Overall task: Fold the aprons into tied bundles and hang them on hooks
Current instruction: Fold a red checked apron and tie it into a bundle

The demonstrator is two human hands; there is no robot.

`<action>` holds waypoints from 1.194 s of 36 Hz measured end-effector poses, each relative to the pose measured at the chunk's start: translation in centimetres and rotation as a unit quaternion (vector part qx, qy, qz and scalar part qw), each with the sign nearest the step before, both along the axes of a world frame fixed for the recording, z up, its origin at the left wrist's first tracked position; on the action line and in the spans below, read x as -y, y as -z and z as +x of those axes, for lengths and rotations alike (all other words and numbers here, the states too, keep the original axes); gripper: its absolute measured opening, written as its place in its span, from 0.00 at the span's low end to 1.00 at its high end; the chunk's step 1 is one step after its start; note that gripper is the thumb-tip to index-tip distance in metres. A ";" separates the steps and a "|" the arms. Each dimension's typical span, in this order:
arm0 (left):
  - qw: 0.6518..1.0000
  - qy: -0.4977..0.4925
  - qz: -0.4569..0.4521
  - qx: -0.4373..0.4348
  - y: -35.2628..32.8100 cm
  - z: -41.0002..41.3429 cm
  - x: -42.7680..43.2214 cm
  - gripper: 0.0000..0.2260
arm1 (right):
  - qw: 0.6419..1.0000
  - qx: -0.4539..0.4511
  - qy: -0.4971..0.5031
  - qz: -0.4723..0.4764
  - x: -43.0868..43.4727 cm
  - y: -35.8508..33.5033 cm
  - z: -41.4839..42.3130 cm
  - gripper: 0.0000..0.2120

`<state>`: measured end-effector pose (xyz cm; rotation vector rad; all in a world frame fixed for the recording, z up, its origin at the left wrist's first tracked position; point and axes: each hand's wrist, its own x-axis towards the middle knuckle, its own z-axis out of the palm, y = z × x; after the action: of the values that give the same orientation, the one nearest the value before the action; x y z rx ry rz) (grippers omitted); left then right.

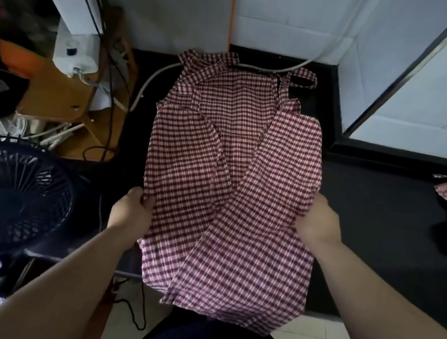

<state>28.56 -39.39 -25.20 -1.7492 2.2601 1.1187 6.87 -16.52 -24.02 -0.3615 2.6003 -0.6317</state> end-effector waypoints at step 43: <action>0.954 0.276 -0.111 0.040 0.4 6.7 -8.4 0.05 | 0.936 -0.043 -0.334 0.106 -6.2 1.7 11.7 0.16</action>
<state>35.27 -31.01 -25.57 -1.0602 2.6524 0.6882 18.53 -10.30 -25.70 -1.1497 2.3609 -0.0966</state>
